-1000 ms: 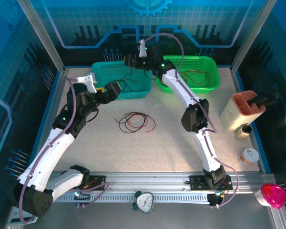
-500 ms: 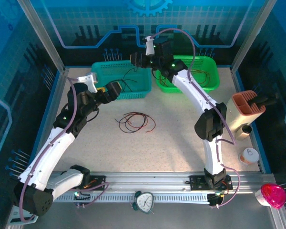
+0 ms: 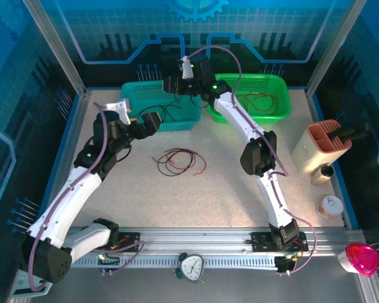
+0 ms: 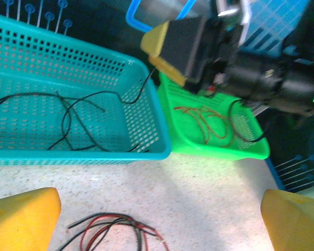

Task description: Untangle the cables

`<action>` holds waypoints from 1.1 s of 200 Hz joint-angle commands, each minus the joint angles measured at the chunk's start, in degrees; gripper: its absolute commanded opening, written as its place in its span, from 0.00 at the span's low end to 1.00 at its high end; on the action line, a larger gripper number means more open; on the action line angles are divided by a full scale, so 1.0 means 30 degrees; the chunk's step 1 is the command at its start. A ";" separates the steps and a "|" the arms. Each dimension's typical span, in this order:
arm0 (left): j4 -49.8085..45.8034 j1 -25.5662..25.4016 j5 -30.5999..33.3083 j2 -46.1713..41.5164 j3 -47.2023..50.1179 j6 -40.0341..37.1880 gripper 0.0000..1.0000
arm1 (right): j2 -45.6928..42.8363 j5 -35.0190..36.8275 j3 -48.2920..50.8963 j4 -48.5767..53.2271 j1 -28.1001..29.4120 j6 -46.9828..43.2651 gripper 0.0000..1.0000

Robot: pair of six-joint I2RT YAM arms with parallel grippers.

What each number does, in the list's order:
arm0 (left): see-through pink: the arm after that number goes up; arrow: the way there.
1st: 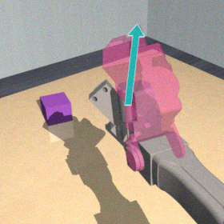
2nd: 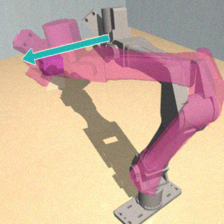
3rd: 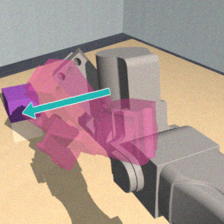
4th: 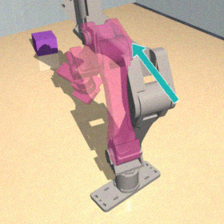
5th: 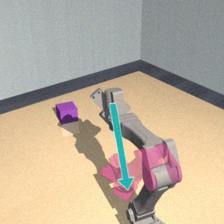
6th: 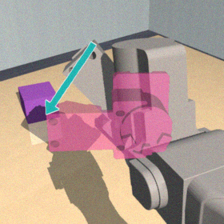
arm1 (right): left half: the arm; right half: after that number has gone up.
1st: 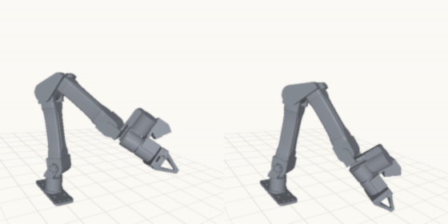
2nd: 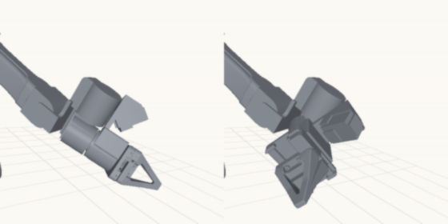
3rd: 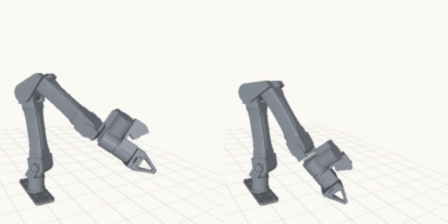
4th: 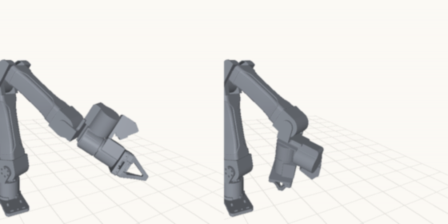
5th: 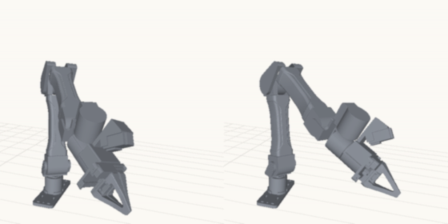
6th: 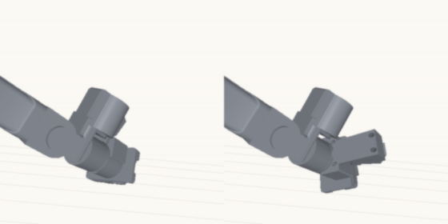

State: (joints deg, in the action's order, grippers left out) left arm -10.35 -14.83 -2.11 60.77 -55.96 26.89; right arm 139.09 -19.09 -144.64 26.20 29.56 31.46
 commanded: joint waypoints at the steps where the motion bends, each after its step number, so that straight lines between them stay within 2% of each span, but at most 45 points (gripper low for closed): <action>1: 0.0734 0.0441 0.0073 0.1202 0.0312 -0.1216 0.99 | -0.1483 -0.1466 0.0441 -0.0455 -0.0110 0.0984 0.60; 33: 0.2675 0.0724 -0.1011 0.3747 -0.0394 -0.1992 0.99 | -0.2809 -0.2765 0.2006 -0.2043 -0.0665 0.2763 0.64; 88: 0.4729 0.0900 -0.2536 0.8680 -0.3093 -0.2835 0.99 | -0.4251 -0.4149 0.5263 -0.6884 -0.1277 0.6971 0.66; 141: 0.6545 0.0988 -0.4047 1.2580 -0.6210 -0.2881 0.99 | -0.4742 -0.4227 0.6017 -0.8022 -0.1278 0.8065 0.66; 220: 0.5633 0.1105 -0.5039 1.6422 -1.0722 -0.4231 0.76 | -0.5361 -0.4372 0.6670 -0.7774 -0.1235 0.7794 0.66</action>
State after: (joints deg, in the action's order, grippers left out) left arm 6.68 -12.14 -15.09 107.98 -84.38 16.53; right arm 126.23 -30.72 -124.81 4.36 25.61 54.65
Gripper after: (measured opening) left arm 0.794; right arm 0.664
